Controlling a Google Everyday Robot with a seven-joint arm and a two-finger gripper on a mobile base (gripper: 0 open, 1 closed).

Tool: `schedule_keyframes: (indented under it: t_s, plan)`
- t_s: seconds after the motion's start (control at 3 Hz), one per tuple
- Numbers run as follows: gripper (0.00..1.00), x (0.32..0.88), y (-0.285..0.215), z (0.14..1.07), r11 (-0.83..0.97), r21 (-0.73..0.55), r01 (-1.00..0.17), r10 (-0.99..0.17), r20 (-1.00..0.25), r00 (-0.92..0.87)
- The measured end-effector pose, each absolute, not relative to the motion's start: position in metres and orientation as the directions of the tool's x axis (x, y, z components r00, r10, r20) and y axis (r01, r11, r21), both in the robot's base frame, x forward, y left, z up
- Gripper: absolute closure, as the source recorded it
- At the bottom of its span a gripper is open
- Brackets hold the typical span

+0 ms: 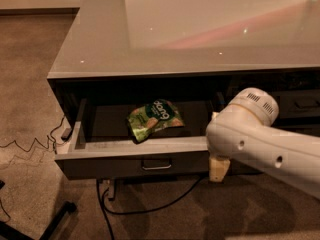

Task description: Open top drawer

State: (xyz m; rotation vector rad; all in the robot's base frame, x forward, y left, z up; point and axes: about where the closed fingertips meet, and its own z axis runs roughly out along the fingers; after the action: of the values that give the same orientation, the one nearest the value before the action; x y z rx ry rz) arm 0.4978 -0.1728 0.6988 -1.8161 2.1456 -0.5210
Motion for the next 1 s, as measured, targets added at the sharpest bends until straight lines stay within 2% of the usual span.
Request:
schedule_keyframes:
  t_s: [0.33,0.67,1.0]
  plan:
    - [0.00,0.522,-0.201,0.701,0.258,-0.414,-0.873,-0.966,-0.141,-0.219]
    - [0.00,0.534,-0.214,0.671,0.333,-0.261,-0.906,-0.925,-0.279,-0.259]
    - [0.00,0.559,-0.191,0.682,0.247,-0.196,-0.949,-0.912,-0.377,-0.160]
